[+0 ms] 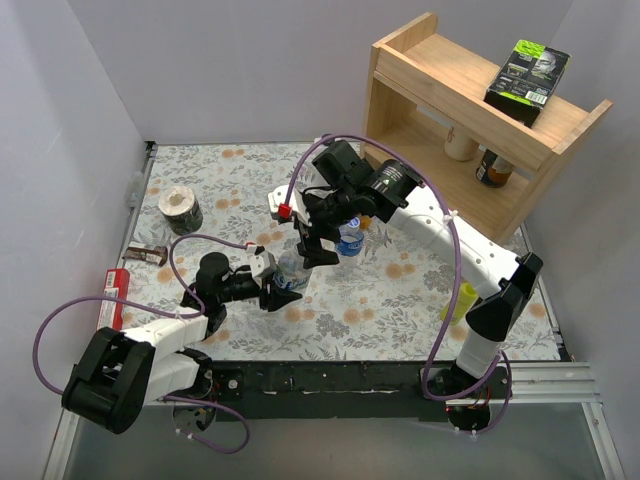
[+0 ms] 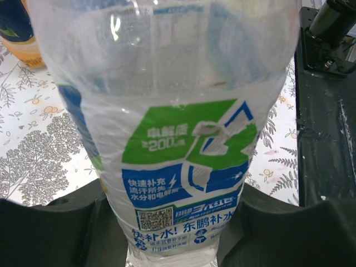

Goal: Screw on the bottle caps

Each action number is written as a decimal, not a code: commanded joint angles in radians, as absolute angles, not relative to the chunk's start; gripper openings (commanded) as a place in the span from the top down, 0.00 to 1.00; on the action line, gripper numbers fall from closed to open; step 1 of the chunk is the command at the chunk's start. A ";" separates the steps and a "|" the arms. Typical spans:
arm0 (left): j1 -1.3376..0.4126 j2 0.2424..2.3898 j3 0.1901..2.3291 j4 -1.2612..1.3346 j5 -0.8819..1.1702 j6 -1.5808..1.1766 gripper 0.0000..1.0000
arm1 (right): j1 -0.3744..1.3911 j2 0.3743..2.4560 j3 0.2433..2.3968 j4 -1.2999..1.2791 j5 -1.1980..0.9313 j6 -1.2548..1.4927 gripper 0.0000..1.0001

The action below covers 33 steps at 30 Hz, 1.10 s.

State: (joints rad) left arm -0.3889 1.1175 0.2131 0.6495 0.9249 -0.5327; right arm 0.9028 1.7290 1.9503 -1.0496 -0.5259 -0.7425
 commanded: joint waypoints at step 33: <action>-0.377 1.108 0.242 0.690 0.911 -0.627 1.00 | 0.933 1.709 1.914 -1.028 -0.595 -0.788 0.05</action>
